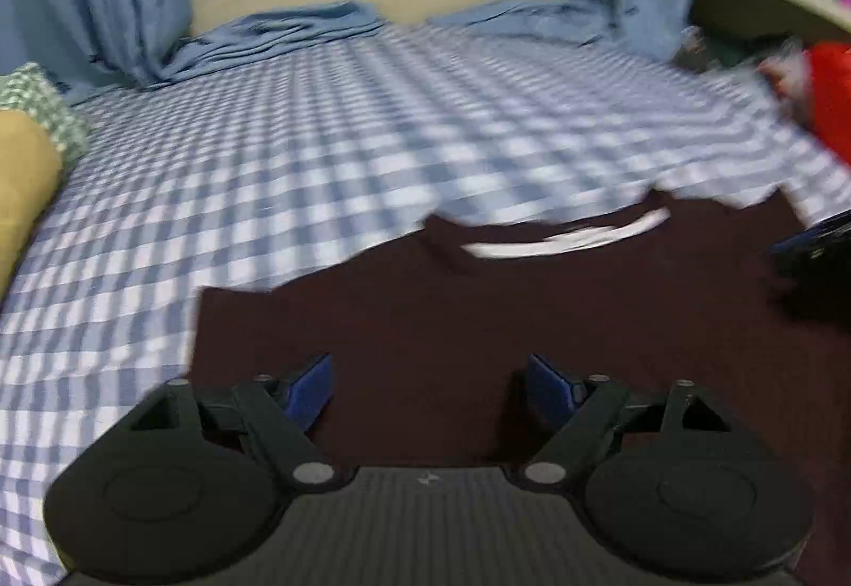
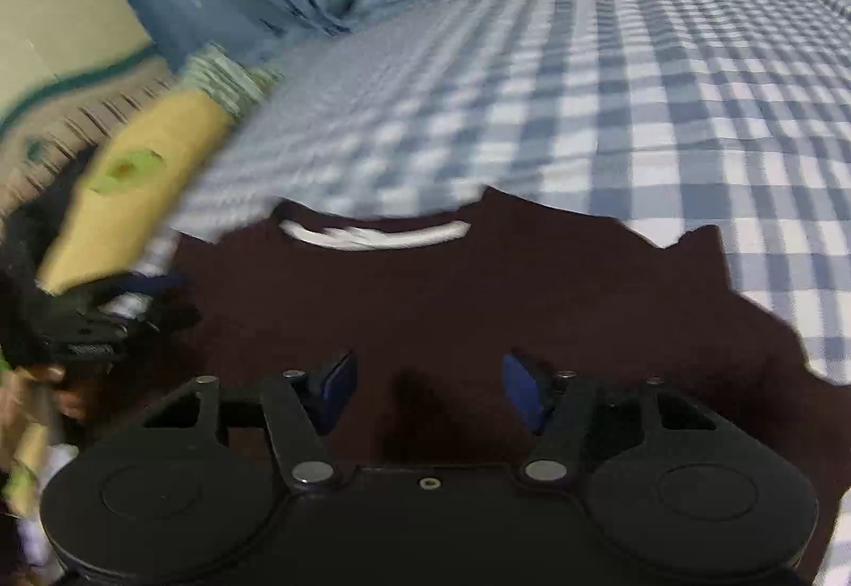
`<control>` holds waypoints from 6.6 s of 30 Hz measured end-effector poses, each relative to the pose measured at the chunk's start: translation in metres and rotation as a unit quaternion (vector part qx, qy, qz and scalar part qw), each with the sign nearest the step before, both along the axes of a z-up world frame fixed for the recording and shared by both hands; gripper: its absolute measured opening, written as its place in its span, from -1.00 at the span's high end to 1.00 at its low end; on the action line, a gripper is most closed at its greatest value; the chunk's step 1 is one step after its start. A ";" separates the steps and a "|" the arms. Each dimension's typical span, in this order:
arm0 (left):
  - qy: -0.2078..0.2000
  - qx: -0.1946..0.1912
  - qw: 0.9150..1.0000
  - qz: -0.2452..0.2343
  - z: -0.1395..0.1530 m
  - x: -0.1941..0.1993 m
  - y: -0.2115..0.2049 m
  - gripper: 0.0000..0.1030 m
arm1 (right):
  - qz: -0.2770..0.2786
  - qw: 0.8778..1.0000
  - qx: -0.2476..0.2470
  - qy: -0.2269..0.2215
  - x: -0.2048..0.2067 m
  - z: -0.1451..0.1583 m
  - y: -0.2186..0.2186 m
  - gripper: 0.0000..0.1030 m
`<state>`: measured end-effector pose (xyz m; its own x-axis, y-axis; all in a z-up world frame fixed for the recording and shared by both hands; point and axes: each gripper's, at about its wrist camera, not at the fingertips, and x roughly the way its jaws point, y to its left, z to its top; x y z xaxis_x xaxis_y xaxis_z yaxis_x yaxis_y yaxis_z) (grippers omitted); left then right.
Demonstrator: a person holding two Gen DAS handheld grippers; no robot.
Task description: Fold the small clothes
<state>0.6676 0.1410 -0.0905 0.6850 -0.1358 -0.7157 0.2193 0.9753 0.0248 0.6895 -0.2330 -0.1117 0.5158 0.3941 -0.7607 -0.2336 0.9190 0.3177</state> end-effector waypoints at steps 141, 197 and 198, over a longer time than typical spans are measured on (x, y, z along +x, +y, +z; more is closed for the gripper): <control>-0.034 -0.033 0.994 -0.103 0.132 -0.103 -0.328 0.74 | -0.248 0.957 -0.037 -0.146 -0.384 0.035 -0.068 -0.99; -0.033 0.008 0.999 0.009 0.007 -0.249 -0.174 -0.86 | -0.306 0.917 0.253 -0.049 -0.285 -0.037 -0.161 0.63; -0.034 0.013 0.999 0.001 0.005 -0.249 -0.180 -0.85 | -0.312 0.906 0.282 -0.044 -0.292 -0.054 -0.167 0.63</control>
